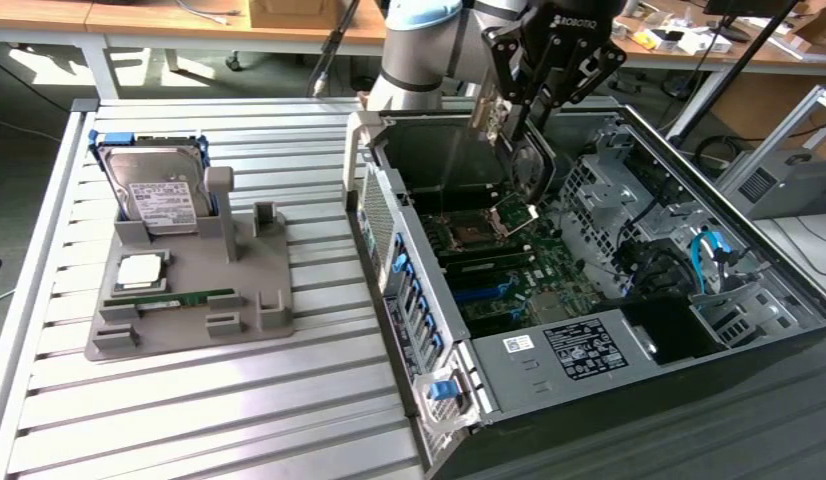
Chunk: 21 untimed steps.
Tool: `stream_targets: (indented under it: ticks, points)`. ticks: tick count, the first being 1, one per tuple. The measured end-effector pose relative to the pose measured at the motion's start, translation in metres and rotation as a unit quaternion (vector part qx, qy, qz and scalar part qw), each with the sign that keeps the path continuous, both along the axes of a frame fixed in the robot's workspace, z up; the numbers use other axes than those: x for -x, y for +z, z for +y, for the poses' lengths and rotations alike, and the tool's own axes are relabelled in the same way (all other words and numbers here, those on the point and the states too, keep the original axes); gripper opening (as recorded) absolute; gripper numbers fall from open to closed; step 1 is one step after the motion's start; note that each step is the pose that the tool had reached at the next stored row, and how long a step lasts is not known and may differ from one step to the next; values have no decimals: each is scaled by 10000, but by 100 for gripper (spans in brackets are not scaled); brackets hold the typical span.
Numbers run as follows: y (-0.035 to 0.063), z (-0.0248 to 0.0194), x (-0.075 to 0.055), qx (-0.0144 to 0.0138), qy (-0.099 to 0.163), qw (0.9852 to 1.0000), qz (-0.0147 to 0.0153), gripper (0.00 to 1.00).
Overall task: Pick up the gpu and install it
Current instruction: 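Pick up the gpu and move the gpu toward the slot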
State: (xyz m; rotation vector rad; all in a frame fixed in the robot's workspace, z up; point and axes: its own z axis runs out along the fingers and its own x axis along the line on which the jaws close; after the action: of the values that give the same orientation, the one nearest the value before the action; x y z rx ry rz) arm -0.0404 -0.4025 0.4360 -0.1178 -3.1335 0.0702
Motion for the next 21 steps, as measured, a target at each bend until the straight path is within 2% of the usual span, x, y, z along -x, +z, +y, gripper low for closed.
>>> stream_targets:
  ticks: [6,11,14,17,21]
  points:
    - [-37,0,-41,22,0,10000,1,27]
    - [-82,0,-77,62,0,10000,2,27]
    - [-119,0,-108,103,0,9999,2,27]
    - [-144,0,-127,134,0,9999,2,27]
    - [-171,0,-145,164,0,9999,2,27]
